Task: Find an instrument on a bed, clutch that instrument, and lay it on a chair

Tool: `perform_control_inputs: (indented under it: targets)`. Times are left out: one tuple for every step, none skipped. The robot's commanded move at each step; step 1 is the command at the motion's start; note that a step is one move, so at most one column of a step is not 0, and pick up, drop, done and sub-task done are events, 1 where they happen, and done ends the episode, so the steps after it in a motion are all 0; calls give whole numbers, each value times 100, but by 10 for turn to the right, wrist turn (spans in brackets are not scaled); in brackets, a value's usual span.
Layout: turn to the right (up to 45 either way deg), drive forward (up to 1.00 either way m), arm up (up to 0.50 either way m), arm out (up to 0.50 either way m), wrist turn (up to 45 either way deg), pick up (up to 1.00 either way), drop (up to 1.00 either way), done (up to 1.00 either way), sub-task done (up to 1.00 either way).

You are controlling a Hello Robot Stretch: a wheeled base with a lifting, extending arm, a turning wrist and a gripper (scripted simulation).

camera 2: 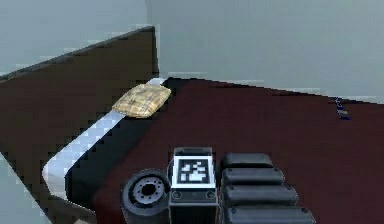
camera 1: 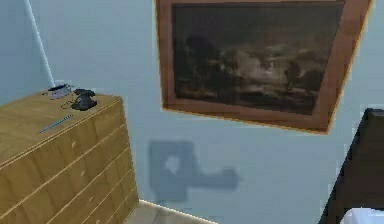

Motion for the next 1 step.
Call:
perform_control_inputs:
  targets:
    - [-450,0,0,0,0,0,0,0,0]
